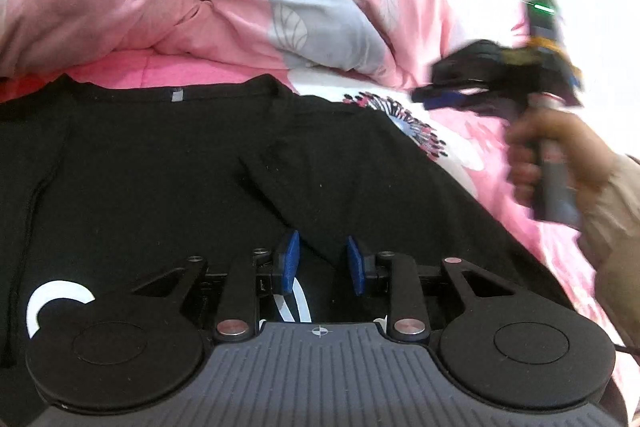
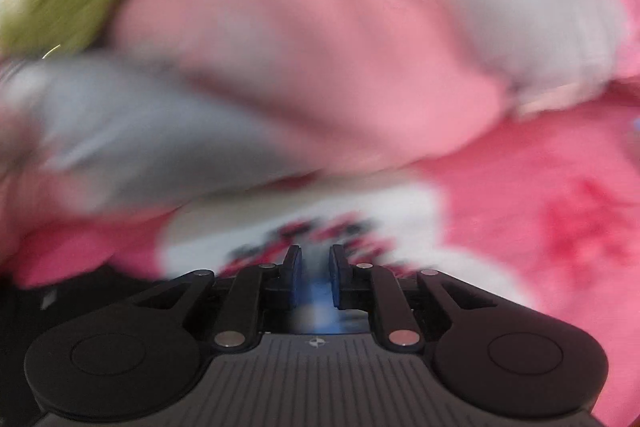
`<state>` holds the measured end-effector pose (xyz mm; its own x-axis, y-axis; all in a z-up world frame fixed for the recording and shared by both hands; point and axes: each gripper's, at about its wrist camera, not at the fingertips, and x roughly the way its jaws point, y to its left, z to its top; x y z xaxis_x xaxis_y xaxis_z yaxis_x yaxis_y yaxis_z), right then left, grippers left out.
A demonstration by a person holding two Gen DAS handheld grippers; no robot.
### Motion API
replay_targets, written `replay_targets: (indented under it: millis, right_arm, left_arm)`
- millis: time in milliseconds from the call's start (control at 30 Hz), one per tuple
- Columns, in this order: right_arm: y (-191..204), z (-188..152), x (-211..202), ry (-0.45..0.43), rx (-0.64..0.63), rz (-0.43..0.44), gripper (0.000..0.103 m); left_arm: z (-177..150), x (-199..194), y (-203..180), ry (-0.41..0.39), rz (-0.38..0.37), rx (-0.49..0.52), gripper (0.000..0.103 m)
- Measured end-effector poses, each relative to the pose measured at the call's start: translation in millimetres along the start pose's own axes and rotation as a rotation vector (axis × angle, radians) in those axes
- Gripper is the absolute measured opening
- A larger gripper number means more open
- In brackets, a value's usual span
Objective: Fold clothes
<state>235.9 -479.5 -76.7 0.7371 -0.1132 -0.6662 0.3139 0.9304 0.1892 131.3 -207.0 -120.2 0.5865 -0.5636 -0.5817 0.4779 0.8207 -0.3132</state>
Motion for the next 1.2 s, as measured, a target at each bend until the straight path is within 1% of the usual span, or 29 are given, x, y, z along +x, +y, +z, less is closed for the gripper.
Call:
replay_targets:
  millis: [33, 133, 200, 300, 367, 400, 433, 467, 500, 567, 633, 667, 700, 733, 800, 833, 933, 1033, 1133, 1167, 1200]
  right_arm:
    - [-10.1, 0.0, -10.6, -0.016, 0.031, 0.001, 0.015]
    - [-29.3, -17.1, -55.7, -0.028, 0.059, 0.11, 0.015]
    - [-18.8, -32.3, -77.7, 0.0, 0.044, 0.18, 0.015]
    - [-5.2, -58.1, -87.9, 0.065, 0.062, 0.294, 0.015]
    - [-0.4, -74.6, -87.5, 0.101, 0.09, 0.357, 0.015]
    - [0.2, -81.8, -83.1, 0.113, 0.109, 0.371, 0.015]
    - [-3.1, -89.7, -76.9, 0.126, 0.141, 0.363, 0.015]
    - [-9.8, -98.3, -73.7, 0.13, 0.181, 0.364, 0.01]
    - [-21.6, -104.8, -72.7, 0.119, 0.24, 0.384, 0.0]
    - [-44.9, -107.1, -80.2, 0.087, 0.316, 0.368, 0.0]
    - [-59.6, -106.4, -95.7, 0.043, 0.333, 0.305, 0.0]
    - [-62.7, -105.3, -104.8, 0.02, 0.318, 0.232, 0.0]
    - [-65.1, -103.4, -109.7, 0.002, 0.299, 0.18, 0.0]
    - [-66.1, -102.2, -116.4, -0.017, 0.29, 0.158, 0.0]
    - [-56.5, -101.9, -127.0, -0.041, 0.264, 0.181, 0.001]
    - [-51.2, -101.8, -132.2, -0.053, 0.251, 0.195, 0.001]
    - [-23.3, -105.1, -130.7, -0.03, 0.153, 0.23, 0.001]
    - [5.3, -108.7, -128.3, -0.005, 0.052, 0.265, 0.001]
    - [25.0, -113.8, -121.0, 0.053, -0.053, 0.264, 0.001]
    - [27.9, -119.0, -124.6, 0.062, -0.09, 0.253, 0.001]
    - [30.3, -124.6, -129.2, 0.069, -0.126, 0.242, 0.001]
  left_arm:
    - [1.1, -2.7, 0.0, -0.011, 0.007, 0.004, 0.029]
    - [6.0, -15.2, -1.3, -0.071, 0.026, 0.025, 0.029]
    - [12.6, -17.7, -2.5, -0.105, 0.022, 0.023, 0.029]
    - [26.5, -3.3, -0.6, -0.113, 0.038, 0.006, 0.029]
    - [30.4, 15.1, 5.4, -0.086, 0.06, -0.007, 0.029]
    - [30.2, 25.5, 10.2, -0.064, 0.085, -0.012, 0.029]
    - [28.7, 34.0, 16.1, -0.043, 0.11, -0.016, 0.029]
    - [28.2, 33.1, 21.8, -0.048, 0.118, -0.037, 0.029]
    - [27.6, 32.2, 27.5, -0.054, 0.126, -0.057, 0.028]
    - [26.5, 30.5, 38.9, -0.065, 0.142, -0.098, 0.028]
    - [26.5, 28.4, 48.1, -0.073, 0.156, -0.138, 0.028]
    - [26.9, 27.2, 51.8, -0.077, 0.162, -0.156, 0.028]
    - [27.4, 25.8, 54.9, -0.081, 0.167, -0.173, 0.028]
    - [28.4, 22.6, 53.5, -0.087, 0.171, -0.167, 0.028]
    - [30.7, 15.1, 48.0, -0.115, 0.172, -0.148, 0.027]
    - [33.1, 13.0, 42.4, -0.126, 0.154, -0.124, 0.027]
    - [40.1, 8.1, 26.1, -0.153, 0.105, -0.054, 0.029]
    - [38.4, 30.1, 23.1, -0.094, 0.16, -0.02, 0.029]
    - [36.6, 51.0, 21.2, -0.038, 0.209, 0.006, 0.03]
    - [36.4, 47.7, 29.1, -0.05, 0.183, -0.037, 0.03]
    - [36.9, 46.0, 32.2, -0.054, 0.177, -0.052, 0.03]
